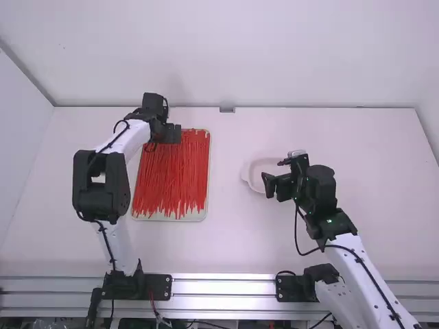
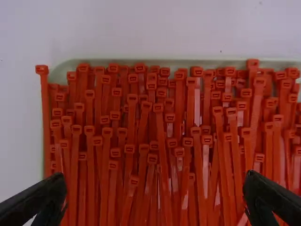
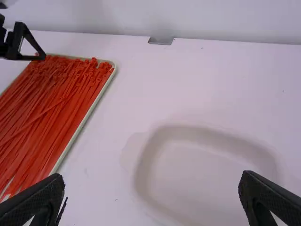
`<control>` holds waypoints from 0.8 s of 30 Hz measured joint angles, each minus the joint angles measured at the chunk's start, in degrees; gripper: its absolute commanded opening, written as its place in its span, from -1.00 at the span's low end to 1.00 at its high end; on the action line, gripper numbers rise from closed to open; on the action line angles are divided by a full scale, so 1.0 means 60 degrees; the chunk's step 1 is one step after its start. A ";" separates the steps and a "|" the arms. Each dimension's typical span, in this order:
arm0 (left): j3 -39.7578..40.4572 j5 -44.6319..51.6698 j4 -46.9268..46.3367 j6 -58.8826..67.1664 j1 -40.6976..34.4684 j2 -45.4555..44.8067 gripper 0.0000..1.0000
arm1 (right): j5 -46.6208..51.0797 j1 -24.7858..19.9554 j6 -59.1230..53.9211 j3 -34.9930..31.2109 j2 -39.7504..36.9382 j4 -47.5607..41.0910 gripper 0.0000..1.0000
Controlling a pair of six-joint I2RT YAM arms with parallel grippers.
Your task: Fasten the cable tie
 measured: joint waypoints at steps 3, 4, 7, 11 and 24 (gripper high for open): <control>0.0000 -0.0033 0.0007 0.0004 0.0018 0.0117 0.96 | 0.0000 0.0000 -0.0004 0.0000 0.0000 -0.0004 0.98; 0.0000 -0.0033 0.0007 0.0029 0.0018 0.0200 0.91 | 0.0004 0.0000 -0.0004 0.0000 0.0000 -0.0018 0.97; 0.0000 -0.0033 0.0022 0.0066 0.0025 0.0419 0.80 | 0.0000 0.0000 -0.0011 0.0000 0.0007 -0.0029 0.98; 0.0000 -0.0033 0.0171 0.0069 0.0036 0.0521 0.57 | 0.0004 0.0000 -0.0015 0.0000 0.0007 -0.0044 0.98; -0.0419 -0.0466 0.0302 0.0073 0.0091 0.0521 -0.07 | -0.0004 0.0000 -0.0011 0.0000 0.0007 -0.0055 0.97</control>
